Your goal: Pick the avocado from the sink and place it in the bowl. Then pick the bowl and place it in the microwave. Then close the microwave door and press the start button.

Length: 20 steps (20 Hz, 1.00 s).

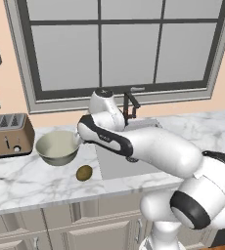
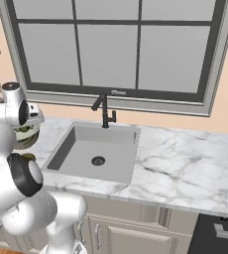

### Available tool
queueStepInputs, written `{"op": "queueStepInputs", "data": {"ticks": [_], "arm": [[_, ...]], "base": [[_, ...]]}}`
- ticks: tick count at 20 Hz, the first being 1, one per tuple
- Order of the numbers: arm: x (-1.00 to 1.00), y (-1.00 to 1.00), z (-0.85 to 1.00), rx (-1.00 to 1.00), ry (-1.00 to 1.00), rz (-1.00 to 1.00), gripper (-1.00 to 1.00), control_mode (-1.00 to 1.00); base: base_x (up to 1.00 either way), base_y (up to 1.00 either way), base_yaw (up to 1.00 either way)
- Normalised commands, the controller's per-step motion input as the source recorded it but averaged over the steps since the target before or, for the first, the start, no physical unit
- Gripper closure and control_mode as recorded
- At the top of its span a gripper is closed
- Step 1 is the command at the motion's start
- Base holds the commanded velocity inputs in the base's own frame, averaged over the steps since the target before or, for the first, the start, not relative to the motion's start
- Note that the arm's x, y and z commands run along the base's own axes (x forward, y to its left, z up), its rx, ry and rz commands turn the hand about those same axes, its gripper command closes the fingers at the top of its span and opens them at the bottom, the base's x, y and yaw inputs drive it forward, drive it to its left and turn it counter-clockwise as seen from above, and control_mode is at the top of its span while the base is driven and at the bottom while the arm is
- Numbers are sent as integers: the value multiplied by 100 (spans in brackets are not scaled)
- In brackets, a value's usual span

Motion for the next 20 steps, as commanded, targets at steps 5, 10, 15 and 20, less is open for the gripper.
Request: {"op": "queueStepInputs", "data": {"ticks": [5,10,15,20], "arm": [[18,43,-3,0,2,1,100,-100],[32,33,-8,0,0,0,100,-100],[28,31,-23,-2,0,0,100,-100],[30,22,-41,-4,0,0,100,-100]], "base": [[0,0,0],[0,0,0],[0,0,0],[0,0,0]]}}
